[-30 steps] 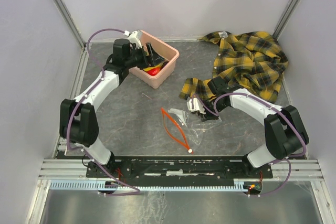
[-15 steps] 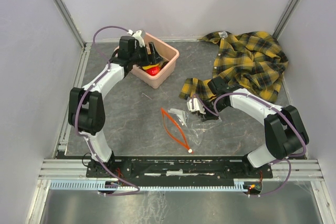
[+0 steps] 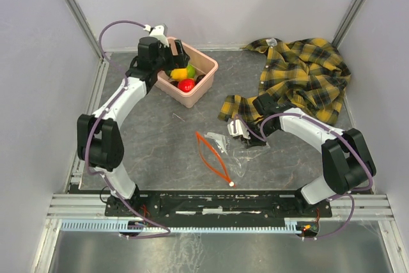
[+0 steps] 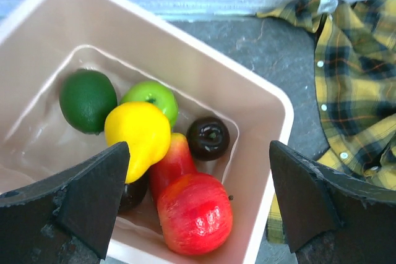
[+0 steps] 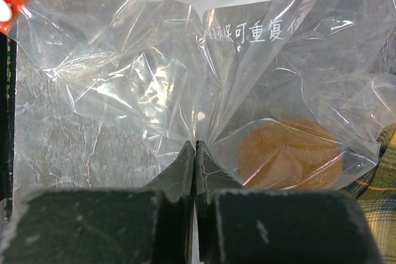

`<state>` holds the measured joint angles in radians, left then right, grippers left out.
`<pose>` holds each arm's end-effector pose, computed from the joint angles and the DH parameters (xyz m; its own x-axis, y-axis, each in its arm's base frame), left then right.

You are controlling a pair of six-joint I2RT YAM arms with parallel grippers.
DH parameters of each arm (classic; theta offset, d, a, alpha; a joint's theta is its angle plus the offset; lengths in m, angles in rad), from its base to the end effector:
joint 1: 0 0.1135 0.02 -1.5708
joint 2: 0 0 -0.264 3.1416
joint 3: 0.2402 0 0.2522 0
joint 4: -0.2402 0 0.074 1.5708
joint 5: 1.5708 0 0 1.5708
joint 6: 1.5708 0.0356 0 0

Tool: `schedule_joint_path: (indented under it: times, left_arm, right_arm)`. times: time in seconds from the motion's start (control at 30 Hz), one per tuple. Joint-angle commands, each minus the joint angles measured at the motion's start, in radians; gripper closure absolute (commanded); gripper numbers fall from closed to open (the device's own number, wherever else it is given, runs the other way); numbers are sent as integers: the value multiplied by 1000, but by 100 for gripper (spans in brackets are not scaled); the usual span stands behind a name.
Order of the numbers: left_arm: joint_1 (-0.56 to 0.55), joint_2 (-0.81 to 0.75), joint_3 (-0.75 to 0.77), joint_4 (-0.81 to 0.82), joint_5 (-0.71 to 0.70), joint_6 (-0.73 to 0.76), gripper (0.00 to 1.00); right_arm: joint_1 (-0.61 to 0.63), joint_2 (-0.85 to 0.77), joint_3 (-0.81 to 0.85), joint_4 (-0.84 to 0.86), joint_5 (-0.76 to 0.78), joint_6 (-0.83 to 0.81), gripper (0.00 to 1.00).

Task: Open the zip-top bag and remove the fake food
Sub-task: Place the fake fruit in the bin, then pick up the fake fruit from the zipper food storage bag.

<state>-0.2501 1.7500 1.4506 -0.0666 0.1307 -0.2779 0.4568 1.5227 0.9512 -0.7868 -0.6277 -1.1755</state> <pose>0.4066 -0.1087 0.3192 -0.4331 -0.1701 -0.8851 0.2542 0.9191 -0.3010 0.2308 0.1367 0.1947 0.0942 -0.7860 -0.6110 -0.9899 -0.1392 0.0264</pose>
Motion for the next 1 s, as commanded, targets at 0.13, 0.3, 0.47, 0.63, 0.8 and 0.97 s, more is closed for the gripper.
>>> schedule_joint_path:
  times: [0.13, 0.3, 0.47, 0.63, 0.8, 0.97]
  left_arm:
    - [18, -210, -135, 222, 45, -56, 1]
    - [30, -349, -313, 334, 160, -158, 0]
    - [30, -485, -497, 417, 276, -265, 8]
    - [31, -612, -658, 407, 371, -347, 17]
    - [28, -732, -795, 338, 449, -407, 34]
    - [-21, -796, -883, 218, 477, -434, 54]
  right_arm:
    - [-3, -16, 2, -8, -21, -7, 96]
    - [-3, -22, 3, -9, -26, -9, 96]
    - [-4, -33, 3, -15, -33, -12, 96]
    - [-4, -46, 3, -26, -51, -25, 96]
    - [-3, -52, 4, -39, -66, -37, 96]
    - [-3, -50, 6, -50, -76, -47, 95]
